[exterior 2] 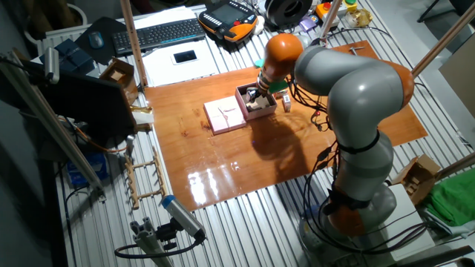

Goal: Take everything out of the gift box

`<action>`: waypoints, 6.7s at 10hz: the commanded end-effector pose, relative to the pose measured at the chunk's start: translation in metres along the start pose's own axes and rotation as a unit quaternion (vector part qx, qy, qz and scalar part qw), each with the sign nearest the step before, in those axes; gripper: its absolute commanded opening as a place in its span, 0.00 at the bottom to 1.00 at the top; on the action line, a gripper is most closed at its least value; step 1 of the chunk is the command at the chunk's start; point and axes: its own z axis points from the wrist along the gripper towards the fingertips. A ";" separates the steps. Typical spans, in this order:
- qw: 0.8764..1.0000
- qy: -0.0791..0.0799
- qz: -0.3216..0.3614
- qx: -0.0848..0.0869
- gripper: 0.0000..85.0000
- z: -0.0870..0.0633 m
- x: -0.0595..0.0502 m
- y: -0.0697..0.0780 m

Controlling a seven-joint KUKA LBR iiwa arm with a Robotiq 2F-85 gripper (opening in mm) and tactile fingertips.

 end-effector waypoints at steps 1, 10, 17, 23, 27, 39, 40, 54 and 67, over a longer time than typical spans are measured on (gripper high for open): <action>1.000 0.001 -0.003 -0.001 0.74 0.003 0.001 0.001; 0.999 0.008 -0.033 0.000 0.83 0.029 0.012 0.002; 1.000 0.009 -0.030 0.001 0.83 0.036 0.015 0.004; 1.000 0.004 -0.022 0.002 0.83 0.041 0.020 0.010; 1.000 0.003 -0.021 0.005 0.84 0.044 0.022 0.011; 0.999 0.002 -0.036 0.006 0.07 0.048 0.021 0.006; 0.999 0.002 -0.034 0.005 0.01 0.044 0.020 0.005; 0.999 0.024 0.040 0.002 0.01 -0.056 -0.003 -0.100; 0.994 0.045 0.095 -0.001 0.01 -0.044 0.000 -0.150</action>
